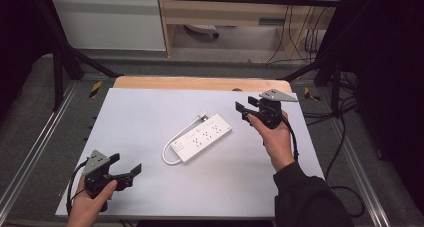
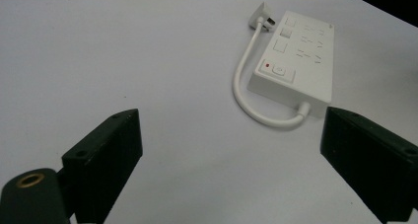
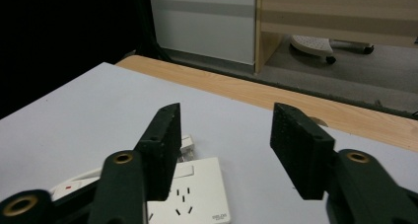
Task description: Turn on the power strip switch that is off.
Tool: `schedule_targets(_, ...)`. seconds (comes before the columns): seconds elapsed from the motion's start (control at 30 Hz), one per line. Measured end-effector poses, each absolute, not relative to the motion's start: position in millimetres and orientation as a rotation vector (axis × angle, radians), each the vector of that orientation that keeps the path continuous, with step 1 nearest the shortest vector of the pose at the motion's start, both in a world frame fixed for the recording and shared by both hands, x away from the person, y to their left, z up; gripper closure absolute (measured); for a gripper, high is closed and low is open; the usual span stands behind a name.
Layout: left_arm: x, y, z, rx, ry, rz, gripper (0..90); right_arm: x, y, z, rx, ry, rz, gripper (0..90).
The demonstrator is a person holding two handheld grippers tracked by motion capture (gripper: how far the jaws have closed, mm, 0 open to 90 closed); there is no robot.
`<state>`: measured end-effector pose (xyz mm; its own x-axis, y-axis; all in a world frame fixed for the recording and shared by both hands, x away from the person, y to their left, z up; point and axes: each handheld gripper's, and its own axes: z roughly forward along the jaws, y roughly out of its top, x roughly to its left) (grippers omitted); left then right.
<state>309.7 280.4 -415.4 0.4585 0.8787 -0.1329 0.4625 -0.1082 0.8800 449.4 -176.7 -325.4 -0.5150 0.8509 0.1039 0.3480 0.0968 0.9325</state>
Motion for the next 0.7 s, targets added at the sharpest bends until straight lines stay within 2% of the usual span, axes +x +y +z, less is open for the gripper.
schedule_targets(0.2, 310, 280, -415, 1.744, 1.151, 0.539, 8.9, 453, -175, -327, 1.167, 1.869, 1.443, 65.9)
schedule_targets(0.7, 309, 281, -415, 1.743, 1.151, 0.538, 8.9, 461, -167, -334, 1.179, 1.833, 1.475, 83.5)
